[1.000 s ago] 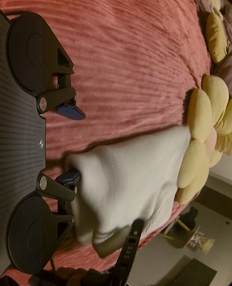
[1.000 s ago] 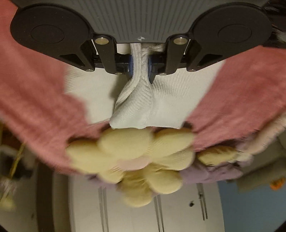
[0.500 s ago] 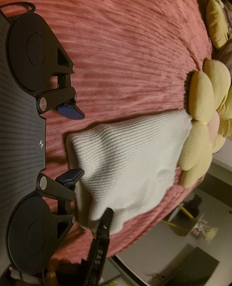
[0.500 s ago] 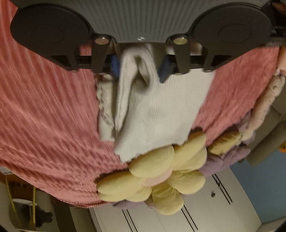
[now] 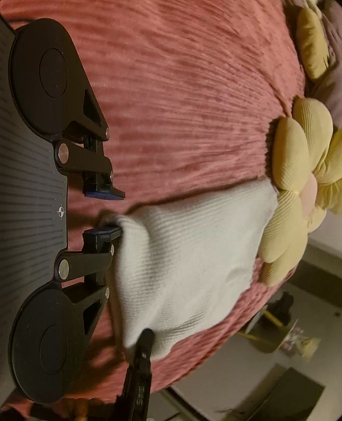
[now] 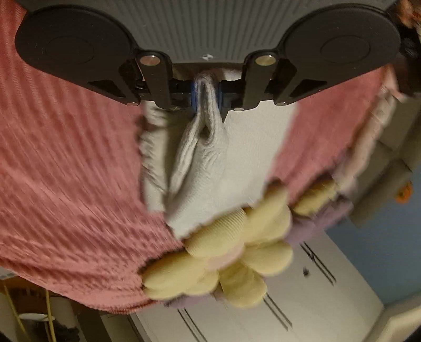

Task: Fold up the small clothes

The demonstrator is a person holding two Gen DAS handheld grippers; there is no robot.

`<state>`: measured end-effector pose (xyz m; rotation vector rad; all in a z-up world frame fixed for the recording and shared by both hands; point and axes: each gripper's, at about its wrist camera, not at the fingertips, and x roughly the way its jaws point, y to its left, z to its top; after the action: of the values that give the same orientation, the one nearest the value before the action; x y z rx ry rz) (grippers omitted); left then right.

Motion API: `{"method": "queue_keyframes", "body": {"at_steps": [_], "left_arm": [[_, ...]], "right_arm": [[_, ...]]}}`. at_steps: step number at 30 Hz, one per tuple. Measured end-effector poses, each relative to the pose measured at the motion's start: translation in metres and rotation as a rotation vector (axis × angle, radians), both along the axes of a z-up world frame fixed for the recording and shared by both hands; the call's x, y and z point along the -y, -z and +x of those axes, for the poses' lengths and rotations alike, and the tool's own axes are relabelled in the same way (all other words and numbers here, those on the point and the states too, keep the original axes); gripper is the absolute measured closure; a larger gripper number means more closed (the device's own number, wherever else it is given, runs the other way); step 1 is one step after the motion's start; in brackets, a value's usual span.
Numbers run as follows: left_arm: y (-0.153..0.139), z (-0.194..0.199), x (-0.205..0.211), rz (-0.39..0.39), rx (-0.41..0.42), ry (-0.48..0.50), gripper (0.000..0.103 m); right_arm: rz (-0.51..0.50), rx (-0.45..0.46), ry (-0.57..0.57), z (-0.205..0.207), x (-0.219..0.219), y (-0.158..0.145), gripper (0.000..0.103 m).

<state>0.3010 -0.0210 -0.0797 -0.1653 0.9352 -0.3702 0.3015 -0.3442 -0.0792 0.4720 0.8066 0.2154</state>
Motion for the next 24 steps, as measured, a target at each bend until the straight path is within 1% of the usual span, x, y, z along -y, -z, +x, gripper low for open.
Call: {"method": "queue_keyframes", "body": {"at_steps": [2, 4, 5, 6, 8, 9, 10, 11, 14, 16, 17, 18, 19, 20, 21, 22, 24], "left_arm": [[-0.002, -0.003, -0.009, 0.035, 0.012, -0.001, 0.054], [-0.006, -0.005, -0.02, 0.089, 0.031, -0.039, 0.055], [-0.007, -0.004, -0.027, 0.089, 0.028, -0.053, 0.054], [-0.01, -0.002, -0.035, 0.055, 0.012, -0.058, 0.052], [-0.015, 0.0, -0.044, -0.05, -0.016, -0.07, 0.041], [-0.017, 0.002, -0.045, -0.098, -0.026, -0.071, 0.04], [-0.019, 0.004, -0.043, -0.142, -0.041, -0.062, 0.037], [-0.018, 0.007, -0.037, -0.162, -0.054, -0.052, 0.034], [-0.013, 0.013, -0.019, -0.174, -0.086, -0.053, 0.035], [-0.008, 0.013, -0.013, -0.188, -0.107, -0.073, 0.035], [-0.007, 0.009, -0.011, -0.194, -0.099, -0.076, 0.034], [-0.007, 0.005, -0.01, -0.181, -0.086, -0.076, 0.033], [-0.007, 0.0, -0.007, -0.142, -0.068, -0.076, 0.032], [-0.006, -0.003, -0.003, -0.086, -0.048, -0.077, 0.031], [-0.005, -0.004, 0.0, -0.046, -0.04, -0.079, 0.031], [-0.003, -0.004, 0.003, -0.023, -0.044, -0.078, 0.031], [-0.001, -0.004, 0.01, -0.021, -0.045, -0.064, 0.031]], "right_arm": [[-0.038, -0.059, -0.012, 0.003, 0.003, 0.013, 0.083], [-0.04, -0.04, -0.022, -0.001, 0.007, 0.012, 0.078], [-0.059, -0.028, -0.025, -0.002, 0.008, 0.009, 0.073], [-0.073, -0.019, -0.027, -0.004, 0.008, 0.008, 0.069], [-0.097, -0.025, -0.011, -0.005, 0.008, 0.006, 0.047], [-0.101, -0.034, -0.004, -0.005, 0.009, 0.007, 0.047], [-0.081, -0.036, -0.006, -0.005, 0.011, 0.006, 0.047], [-0.059, -0.032, -0.008, -0.007, 0.012, 0.005, 0.047], [-0.011, -0.028, 0.002, -0.011, 0.01, 0.002, 0.046], [-0.014, -0.029, 0.029, -0.015, 0.008, -0.002, 0.046], [-0.009, -0.019, 0.048, -0.02, 0.009, -0.006, 0.046], [0.01, -0.003, 0.064, -0.026, 0.01, -0.01, 0.047], [0.047, 0.021, 0.075, -0.034, 0.012, -0.015, 0.047], [0.089, 0.034, 0.079, -0.041, 0.012, -0.017, 0.047], [0.124, 0.031, 0.068, -0.046, 0.01, -0.017, 0.047], [0.133, 0.028, 0.056, -0.049, 0.006, -0.015, 0.047], [0.105, 0.03, 0.04, -0.052, -0.004, -0.011, 0.049]]}}
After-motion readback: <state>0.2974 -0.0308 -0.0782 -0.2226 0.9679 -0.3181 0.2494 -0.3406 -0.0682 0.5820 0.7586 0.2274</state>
